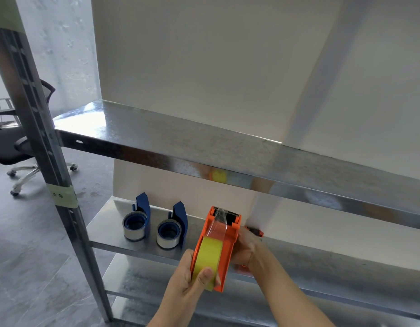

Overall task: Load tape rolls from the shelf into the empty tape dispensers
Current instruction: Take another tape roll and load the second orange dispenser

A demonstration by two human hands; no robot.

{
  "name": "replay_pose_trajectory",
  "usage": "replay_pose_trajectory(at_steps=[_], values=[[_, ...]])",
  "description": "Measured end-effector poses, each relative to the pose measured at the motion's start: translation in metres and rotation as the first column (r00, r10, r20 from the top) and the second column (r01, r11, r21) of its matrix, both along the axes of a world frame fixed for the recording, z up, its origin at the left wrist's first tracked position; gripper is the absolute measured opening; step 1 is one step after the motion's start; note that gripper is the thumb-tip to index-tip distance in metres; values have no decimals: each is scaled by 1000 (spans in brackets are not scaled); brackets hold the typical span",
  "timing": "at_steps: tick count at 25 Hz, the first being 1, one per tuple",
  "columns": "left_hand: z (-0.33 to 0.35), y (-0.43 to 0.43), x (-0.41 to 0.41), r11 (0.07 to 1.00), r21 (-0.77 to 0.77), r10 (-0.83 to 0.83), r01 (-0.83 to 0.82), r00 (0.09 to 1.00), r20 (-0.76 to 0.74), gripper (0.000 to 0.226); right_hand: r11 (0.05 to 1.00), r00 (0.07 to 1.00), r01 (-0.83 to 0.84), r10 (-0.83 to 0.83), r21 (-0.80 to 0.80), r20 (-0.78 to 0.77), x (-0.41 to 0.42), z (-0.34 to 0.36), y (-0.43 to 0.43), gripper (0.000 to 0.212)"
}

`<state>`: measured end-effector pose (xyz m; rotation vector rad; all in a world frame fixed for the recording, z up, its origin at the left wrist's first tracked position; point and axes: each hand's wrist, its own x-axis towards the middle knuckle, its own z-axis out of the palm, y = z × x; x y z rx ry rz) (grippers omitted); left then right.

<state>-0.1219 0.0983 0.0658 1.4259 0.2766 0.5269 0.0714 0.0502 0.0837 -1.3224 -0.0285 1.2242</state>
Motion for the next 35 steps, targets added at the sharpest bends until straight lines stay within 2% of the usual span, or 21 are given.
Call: replay_pose_trajectory(at_steps=[4, 8, 10, 12, 14, 16, 18, 20, 23, 27, 30, 32, 35], values=[[-11, -1, 7, 999, -27, -33, 32, 998, -51, 70, 984, 994, 102, -94, 149, -58, 1, -28, -7, 30], [-31, 2, 13, 991, -111, -83, 74, 994, -76, 72, 984, 988, 139, -130, 112, -87, 1, -59, -9, 25], [-43, 7, 20, 985, -158, -79, 65, 993, -86, 72, 980, 982, 172, -162, 102, -98, 0, -77, -9, 37], [-54, 13, 31, 983, -180, -46, 26, 993, -112, 70, 963, 977, 205, -192, 173, -89, -2, -95, -10, 50], [-67, 19, 46, 986, -167, -11, -16, 988, -155, 60, 957, 977, 212, -200, 197, -77, -3, -109, -8, 64], [-77, 26, 65, 985, -164, 23, -54, 982, -186, 49, 970, 985, 170, -169, 176, -18, -1, -121, -2, 69], [-85, 33, 89, 987, -151, 27, -62, 975, -222, 37, 973, 979, 175, -188, 151, 78, 3, -135, 3, 57], [-94, 38, 118, 984, -171, -3, -46, 963, -271, 25, 958, 958, 251, -266, 141, 106, 10, -147, 6, 42], [-107, 39, 150, 980, -182, 3, -81, 920, -391, 12, 931, 930, 354, -361, 84, 77, 26, -162, 8, 26], [-119, 36, 174, 970, -195, 32, -144, 874, -484, 12, 901, 902, 431, -432, -36, -13, 44, -175, 12, 25], [-121, 40, 186, 961, -189, 75, -201, 850, -521, 15, 930, 937, 348, -343, -119, 65, 51, -178, 13, 25], [-121, 43, 191, 954, -208, 80, -216, 853, -516, 15, 934, 945, 261, -195, -244, 263, 51, -178, 12, 25], [-119, 44, 194, 951, -224, 72, -213, 858, -509, 14, 906, 856, 192, 33, -377, 516, 43, -175, 0, 30]])
